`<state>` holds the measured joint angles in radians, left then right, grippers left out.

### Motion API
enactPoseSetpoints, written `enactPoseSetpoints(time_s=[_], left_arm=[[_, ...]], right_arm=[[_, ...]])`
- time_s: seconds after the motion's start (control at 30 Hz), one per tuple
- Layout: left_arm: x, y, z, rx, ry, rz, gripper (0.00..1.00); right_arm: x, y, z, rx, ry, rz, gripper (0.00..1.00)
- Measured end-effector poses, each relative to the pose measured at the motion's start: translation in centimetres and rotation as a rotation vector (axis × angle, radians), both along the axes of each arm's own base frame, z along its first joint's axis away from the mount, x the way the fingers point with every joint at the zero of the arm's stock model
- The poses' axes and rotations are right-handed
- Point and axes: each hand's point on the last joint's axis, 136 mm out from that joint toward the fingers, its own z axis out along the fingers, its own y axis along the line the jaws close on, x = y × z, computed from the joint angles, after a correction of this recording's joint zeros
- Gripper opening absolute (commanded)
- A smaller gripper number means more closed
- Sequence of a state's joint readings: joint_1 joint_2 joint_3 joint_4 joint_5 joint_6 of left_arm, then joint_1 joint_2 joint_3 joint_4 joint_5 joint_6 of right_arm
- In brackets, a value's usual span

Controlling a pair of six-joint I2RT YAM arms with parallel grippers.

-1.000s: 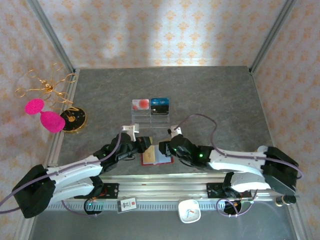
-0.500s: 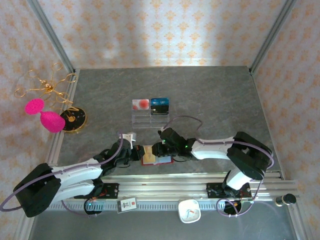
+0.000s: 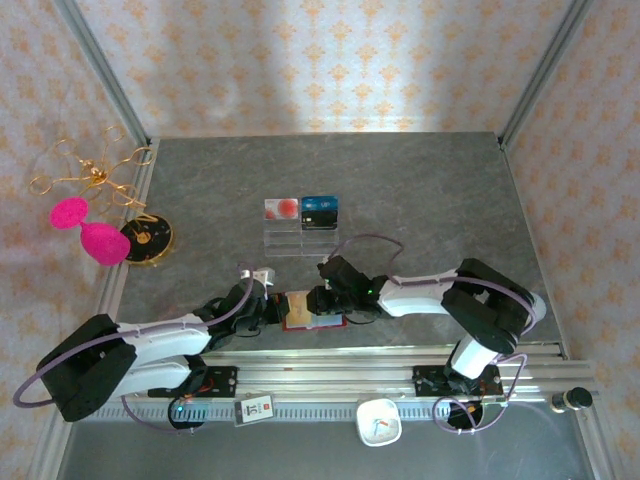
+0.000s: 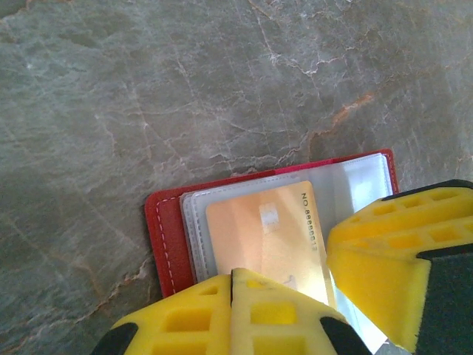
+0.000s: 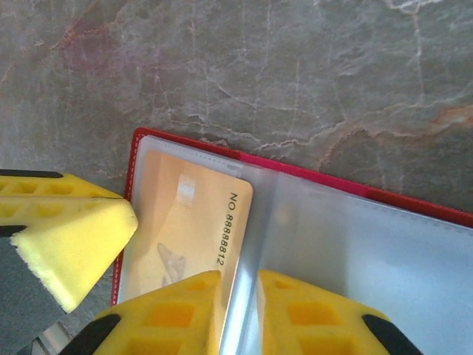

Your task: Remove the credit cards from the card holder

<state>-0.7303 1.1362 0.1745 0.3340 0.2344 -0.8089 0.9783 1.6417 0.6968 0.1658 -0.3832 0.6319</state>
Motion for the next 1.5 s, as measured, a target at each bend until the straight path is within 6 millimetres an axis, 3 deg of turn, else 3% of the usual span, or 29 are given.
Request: enactPoseSetpoints(time_s=[0.13,0.3,0.5,0.93,1.23,1.5], left_arm=[[0.1,-0.2,0.0,-0.003,-0.003,-0.006,0.0],[0.1,-0.2,0.0,-0.004,-0.004,-0.011,0.0],[0.1,-0.3,0.0,-0.005,-0.005,-0.011,0.0],[-0.1,-0.4,0.3,-0.018,-0.006,-0.022,0.0],[0.4,-1.4,3.1,-0.076,-0.075,-0.041,0.0],[-0.8,-2.5,0.4,-0.013,0.008,-0.105,0.0]], right_arm=[[0.0,0.3,-0.1,0.006,0.013,0.008,0.18],[0.1,0.3,-0.2,0.012,0.023,0.007,0.0],[0.2,0.1,-0.1,0.019,0.029,-0.013,0.0],[0.0,-2.3,0.8,0.027,0.005,-0.084,0.0],[0.0,-2.3,0.8,0.026,0.003,-0.085,0.0],[-0.1,-2.4,0.6,0.021,0.003,-0.082,0.0]])
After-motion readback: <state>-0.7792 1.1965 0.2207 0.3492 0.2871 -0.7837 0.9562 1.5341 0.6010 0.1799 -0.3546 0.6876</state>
